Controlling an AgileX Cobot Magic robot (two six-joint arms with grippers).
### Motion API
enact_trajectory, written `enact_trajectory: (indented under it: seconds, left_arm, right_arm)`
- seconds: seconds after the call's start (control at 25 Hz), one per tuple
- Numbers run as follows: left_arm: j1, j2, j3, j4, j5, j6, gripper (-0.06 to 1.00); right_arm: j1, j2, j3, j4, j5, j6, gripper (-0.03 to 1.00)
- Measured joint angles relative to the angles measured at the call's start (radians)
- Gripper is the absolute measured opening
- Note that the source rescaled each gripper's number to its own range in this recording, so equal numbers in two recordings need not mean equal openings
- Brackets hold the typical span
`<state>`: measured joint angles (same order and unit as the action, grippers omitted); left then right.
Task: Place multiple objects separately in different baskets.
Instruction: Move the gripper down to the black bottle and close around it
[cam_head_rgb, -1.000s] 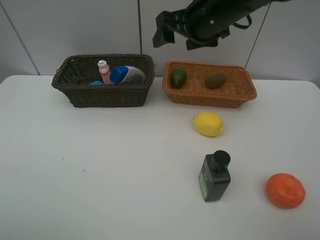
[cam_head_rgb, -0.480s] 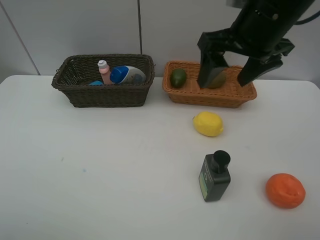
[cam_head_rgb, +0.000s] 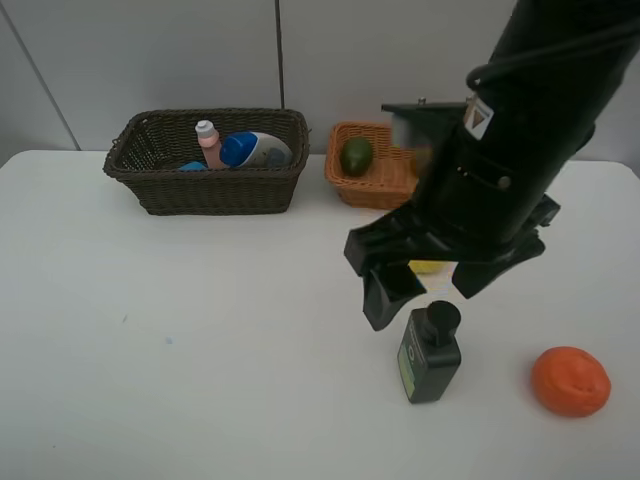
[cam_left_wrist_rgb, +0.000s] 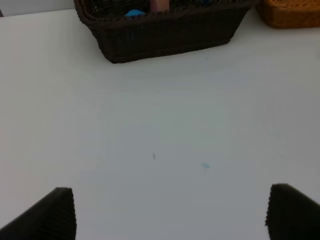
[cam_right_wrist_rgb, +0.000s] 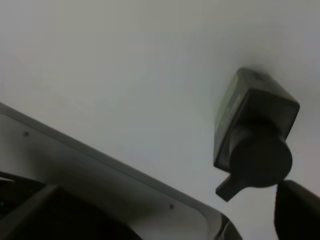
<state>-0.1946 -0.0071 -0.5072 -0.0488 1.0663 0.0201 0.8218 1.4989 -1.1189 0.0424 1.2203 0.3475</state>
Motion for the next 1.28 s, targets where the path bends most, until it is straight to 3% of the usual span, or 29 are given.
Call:
enact_trajectory:
  seconds: [0.2,0.48,0.8,1.28]
  left_arm:
    - [0.000,0.000,0.000,0.000,0.000,0.000,1.00]
    - [0.000,0.000,0.000,0.000,0.000,0.000,1.00]
    - [0.000,0.000,0.000,0.000,0.000,0.000,1.00]
    - [0.000,0.000,0.000,0.000,0.000,0.000,1.00]
  right_arm:
    - [0.000,0.000,0.095,-0.068,-0.041,0.053,0.98]
    - [0.000,0.004,0.192,-0.112,-0.227,0.098,0.98]
    - [0.000,0.088,0.224,-0.156,-0.306,0.112,0.98]
    - [0.000,0.170,0.224,-0.202,-0.353,0.112,0.98]
